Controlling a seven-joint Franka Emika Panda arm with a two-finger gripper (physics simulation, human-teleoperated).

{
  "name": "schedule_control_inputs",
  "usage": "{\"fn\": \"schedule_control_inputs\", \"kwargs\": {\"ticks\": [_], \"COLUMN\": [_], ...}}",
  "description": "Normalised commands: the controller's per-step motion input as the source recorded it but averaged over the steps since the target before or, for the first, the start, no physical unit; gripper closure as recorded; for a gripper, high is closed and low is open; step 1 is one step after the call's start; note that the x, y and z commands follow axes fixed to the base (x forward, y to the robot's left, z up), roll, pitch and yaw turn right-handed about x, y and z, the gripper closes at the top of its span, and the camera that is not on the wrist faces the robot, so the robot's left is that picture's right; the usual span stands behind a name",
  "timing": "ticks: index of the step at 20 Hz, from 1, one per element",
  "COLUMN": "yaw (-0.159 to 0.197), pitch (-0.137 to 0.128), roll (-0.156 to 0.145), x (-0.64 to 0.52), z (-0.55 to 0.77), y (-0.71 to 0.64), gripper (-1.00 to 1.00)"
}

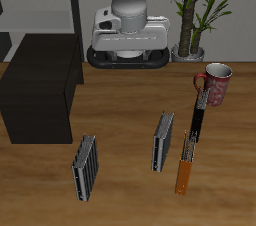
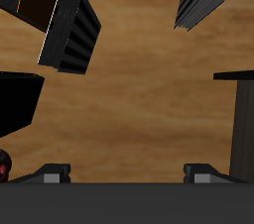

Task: Place the right striped book upright on top of the shelf and place the red mug on top of the shelf

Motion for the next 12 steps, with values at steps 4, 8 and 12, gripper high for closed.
{"fn": "schedule_control_inputs", "kwargs": {"ticks": [4, 8, 12], "yaw": [0.018, -0.019, 0.040], "pitch": [-0.019, -0.007, -0.065], "roll": [0.006, -0.023, -0.037], "x": [0.11, 0.24, 0.26], "z": [0.04, 0.11, 0.20], "y": [-0.07, -0.28, -0.29], "gripper": [-1.00, -1.00, -1.00]}}
